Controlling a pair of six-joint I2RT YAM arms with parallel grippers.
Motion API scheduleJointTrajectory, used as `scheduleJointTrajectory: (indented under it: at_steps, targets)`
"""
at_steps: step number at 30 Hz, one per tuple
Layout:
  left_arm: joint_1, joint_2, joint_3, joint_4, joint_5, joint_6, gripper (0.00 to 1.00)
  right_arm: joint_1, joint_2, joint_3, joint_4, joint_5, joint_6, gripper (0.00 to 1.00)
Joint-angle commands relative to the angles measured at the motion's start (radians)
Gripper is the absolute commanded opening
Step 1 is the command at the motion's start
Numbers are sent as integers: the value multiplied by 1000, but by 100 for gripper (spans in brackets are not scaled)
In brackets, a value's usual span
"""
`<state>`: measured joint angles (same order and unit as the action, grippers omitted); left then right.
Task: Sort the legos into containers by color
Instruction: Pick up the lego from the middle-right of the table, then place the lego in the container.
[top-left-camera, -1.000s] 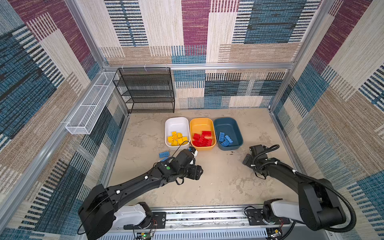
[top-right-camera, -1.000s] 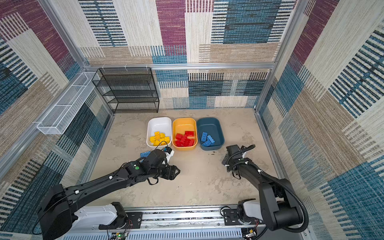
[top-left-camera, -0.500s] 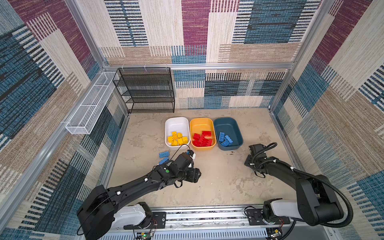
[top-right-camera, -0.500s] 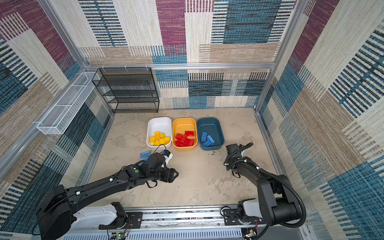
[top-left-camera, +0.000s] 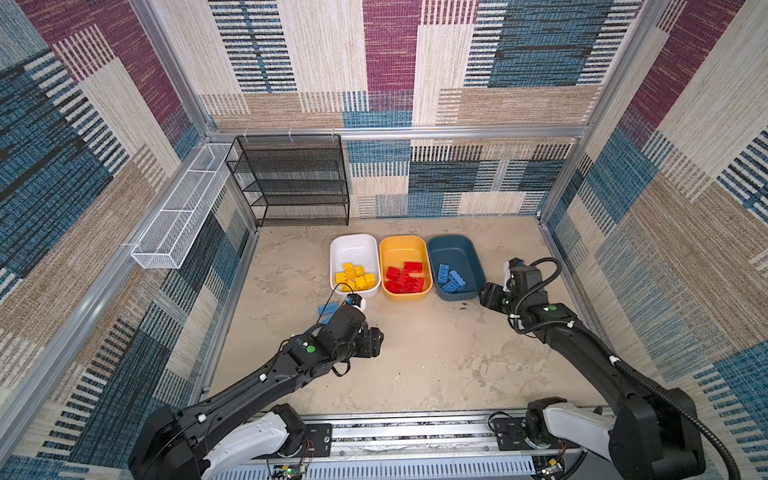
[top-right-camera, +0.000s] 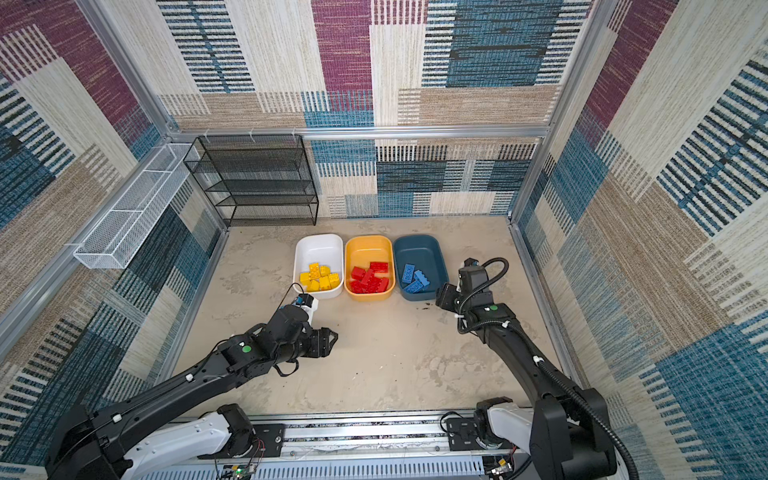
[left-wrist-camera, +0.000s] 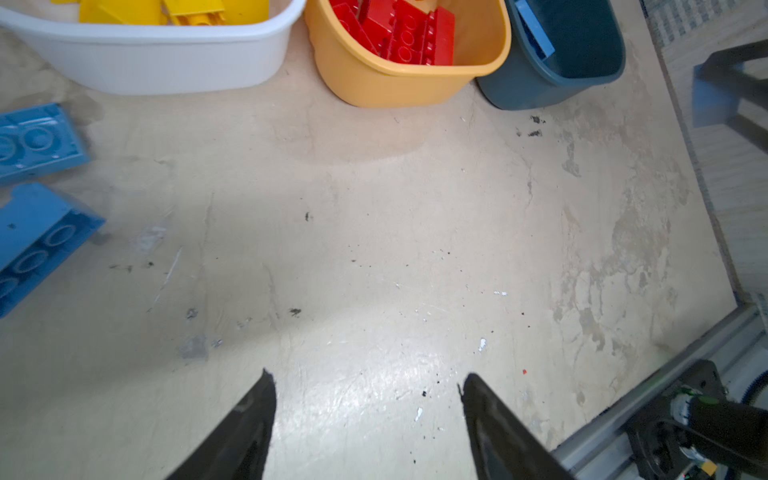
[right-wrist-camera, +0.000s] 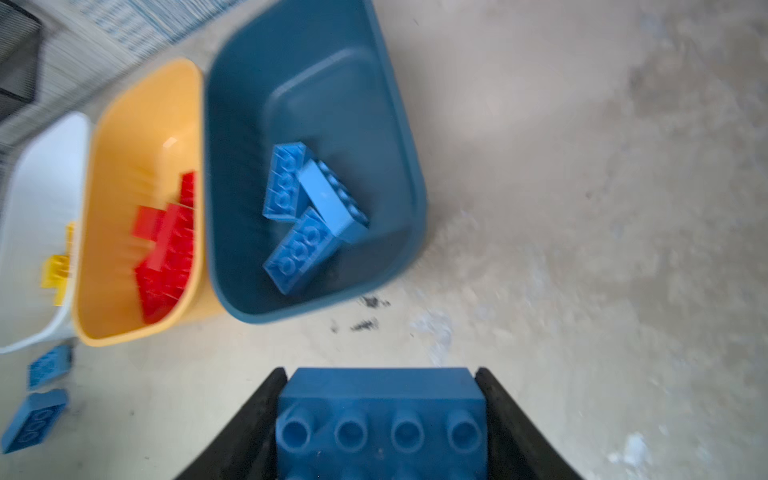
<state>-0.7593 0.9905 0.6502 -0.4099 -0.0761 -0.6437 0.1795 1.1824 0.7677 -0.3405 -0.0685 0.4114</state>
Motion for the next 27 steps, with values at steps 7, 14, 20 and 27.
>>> scheduleJointTrajectory:
  at_steps: [7, 14, 20, 27]
  targets:
    - [109, -80, -45, -196, -145, -89, 79, 14, 224, 215, 147, -90, -42, 55]
    - [184, -116, -57, -226, -157, -93, 84, 40, 414, 344, 195, -94, -44, 61]
    - [268, -97, -39, -236, -197, -115, 97, 44, 432, 365, 217, -96, -49, 100]
    - [341, 63, -3, -152, -209, -126, 99, 113, 343, 284, 241, -53, -75, 100]
